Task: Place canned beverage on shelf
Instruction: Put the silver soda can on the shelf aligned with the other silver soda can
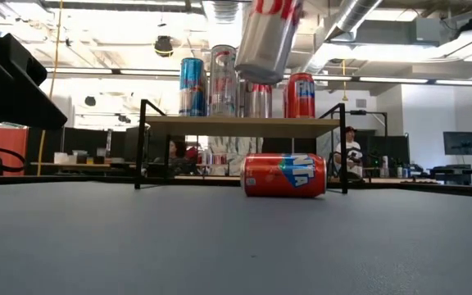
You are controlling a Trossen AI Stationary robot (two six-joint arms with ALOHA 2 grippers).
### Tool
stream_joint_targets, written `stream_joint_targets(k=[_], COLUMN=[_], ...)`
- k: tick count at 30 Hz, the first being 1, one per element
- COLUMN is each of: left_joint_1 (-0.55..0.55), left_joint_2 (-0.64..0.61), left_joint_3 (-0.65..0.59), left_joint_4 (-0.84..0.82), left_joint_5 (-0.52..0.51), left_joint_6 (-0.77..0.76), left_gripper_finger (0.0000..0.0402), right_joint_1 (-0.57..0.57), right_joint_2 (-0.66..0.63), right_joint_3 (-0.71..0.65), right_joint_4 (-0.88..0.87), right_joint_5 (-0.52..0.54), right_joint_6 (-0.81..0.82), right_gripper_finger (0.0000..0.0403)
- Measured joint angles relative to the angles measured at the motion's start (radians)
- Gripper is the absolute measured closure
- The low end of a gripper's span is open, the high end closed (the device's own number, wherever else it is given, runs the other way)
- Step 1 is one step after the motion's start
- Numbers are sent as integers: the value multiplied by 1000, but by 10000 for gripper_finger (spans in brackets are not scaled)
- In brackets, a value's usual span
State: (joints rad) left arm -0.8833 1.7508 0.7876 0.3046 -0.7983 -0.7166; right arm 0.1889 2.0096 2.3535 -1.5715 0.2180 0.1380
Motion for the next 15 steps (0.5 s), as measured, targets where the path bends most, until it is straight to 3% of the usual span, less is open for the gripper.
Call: stream_joint_targets(k=[15], left_joint_1=[0], left_joint_2=[0], left_joint_3=[0], left_joint_4=[0], left_joint_5=[-55], left_joint_6=[-2], left_gripper_finger=[177], right_joint_1=[-307], right_joint_2=[-13], right_joint_3=[0], right_joint_4=[0], right_joint_5=[18], right_joint_6=[-200], right_gripper_finger=[134])
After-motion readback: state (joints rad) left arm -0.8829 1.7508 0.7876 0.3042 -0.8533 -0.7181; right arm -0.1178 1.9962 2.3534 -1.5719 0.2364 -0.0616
